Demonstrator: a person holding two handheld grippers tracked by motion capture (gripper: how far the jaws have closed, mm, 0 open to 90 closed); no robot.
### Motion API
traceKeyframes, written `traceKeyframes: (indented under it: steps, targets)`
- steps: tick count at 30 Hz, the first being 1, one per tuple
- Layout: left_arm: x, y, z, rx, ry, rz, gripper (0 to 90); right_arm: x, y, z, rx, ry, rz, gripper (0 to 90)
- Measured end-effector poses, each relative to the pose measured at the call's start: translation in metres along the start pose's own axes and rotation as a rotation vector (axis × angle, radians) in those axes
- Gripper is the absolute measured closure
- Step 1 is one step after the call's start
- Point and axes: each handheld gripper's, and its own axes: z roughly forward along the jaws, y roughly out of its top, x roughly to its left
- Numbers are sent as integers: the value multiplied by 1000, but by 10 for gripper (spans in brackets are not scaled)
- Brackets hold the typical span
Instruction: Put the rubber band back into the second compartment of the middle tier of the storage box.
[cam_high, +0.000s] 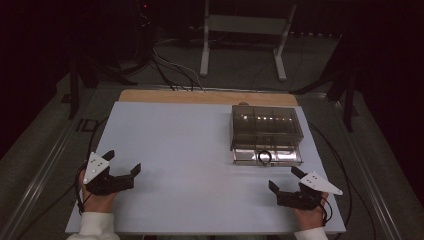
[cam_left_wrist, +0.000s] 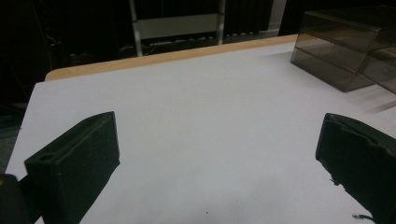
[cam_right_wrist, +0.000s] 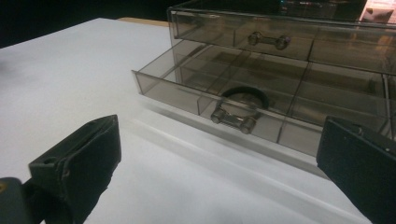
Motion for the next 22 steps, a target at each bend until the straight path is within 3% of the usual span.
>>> traceKeyframes:
  steps: [10, 22]
  targets:
    - [-1, -11, -6, -14, 7, 19, 4, -3, 0, -1, -3, -8, 1, 4]
    - [-9, -12, -1, 3, 3, 34, 4, -3, -1, -2, 12, -20, 8, 5]
